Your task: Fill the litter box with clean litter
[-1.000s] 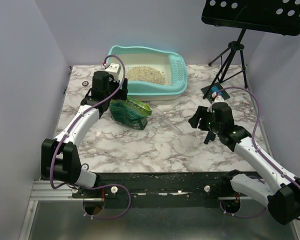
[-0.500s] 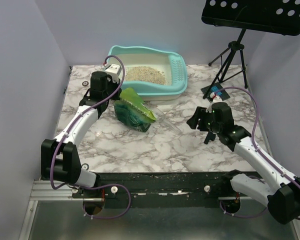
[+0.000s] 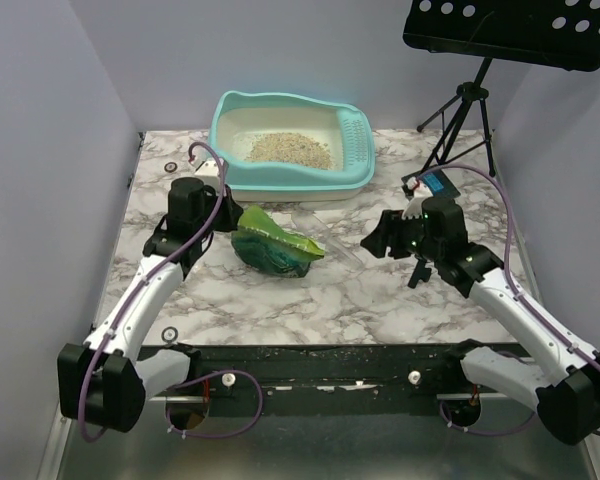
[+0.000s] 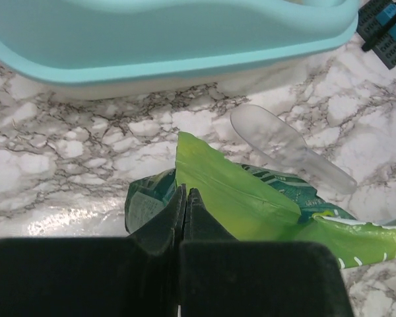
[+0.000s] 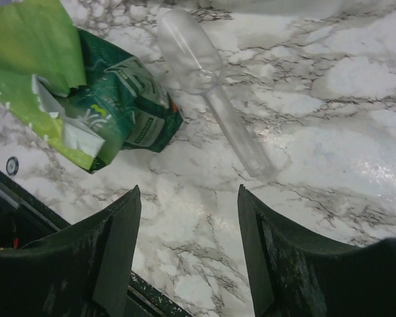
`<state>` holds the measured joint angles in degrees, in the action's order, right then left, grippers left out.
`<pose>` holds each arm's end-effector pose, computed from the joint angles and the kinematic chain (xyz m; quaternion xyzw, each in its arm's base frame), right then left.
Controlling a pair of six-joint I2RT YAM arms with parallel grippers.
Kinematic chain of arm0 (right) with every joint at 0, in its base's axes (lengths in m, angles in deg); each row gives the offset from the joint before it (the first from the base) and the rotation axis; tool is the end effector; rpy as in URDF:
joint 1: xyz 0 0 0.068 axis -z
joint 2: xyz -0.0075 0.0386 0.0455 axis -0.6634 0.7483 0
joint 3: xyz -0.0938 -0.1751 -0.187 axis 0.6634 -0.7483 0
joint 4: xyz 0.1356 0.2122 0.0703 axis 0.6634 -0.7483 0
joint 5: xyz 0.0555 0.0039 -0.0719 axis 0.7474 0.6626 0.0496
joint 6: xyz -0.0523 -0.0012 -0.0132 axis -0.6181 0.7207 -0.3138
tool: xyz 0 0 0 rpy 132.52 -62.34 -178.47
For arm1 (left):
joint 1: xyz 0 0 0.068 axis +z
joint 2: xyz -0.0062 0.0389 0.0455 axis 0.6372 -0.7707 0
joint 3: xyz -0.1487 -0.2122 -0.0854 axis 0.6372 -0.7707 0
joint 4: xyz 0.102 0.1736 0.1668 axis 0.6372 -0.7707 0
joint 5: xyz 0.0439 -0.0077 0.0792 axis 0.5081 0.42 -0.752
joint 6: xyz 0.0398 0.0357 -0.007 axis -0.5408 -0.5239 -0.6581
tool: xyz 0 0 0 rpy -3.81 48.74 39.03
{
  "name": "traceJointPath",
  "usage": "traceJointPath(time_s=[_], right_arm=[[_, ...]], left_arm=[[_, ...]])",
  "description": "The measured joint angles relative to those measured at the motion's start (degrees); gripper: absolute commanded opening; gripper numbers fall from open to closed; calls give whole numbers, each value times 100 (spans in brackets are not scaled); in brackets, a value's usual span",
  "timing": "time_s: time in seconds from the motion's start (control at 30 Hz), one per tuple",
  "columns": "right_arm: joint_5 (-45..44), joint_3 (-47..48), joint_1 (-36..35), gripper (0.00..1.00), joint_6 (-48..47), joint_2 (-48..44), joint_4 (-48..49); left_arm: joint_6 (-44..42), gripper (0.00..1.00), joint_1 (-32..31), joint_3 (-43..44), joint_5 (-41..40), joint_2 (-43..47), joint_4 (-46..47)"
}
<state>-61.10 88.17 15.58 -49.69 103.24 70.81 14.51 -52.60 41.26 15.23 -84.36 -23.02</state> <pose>0.2002 0.1048 0.2858 -0.0739 0.8664 0.2723 0.4119 0.2530 -0.0659 0.3004 0.0419 0.8391 -0.2134 0.4986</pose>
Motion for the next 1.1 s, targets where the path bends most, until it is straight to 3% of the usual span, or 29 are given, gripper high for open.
traceJointPath(time_s=[0.33,0.73,0.93,1.1], right_arm=[[1137,1001,-466,68,-452,800,66],[1790,2297,-553,75,-1534,2275,186],[1928,2927,-553,77,-2286,3086,157],[2562,3517,-553,78,-2767,3696,-31]], left_arm=[[125,0,-162,-940,391,1456,-63],[369,0,-166,-2485,841,2903,1722],[306,0,-175,-2312,566,3091,1821],[295,0,-201,-2302,302,3335,2015]])
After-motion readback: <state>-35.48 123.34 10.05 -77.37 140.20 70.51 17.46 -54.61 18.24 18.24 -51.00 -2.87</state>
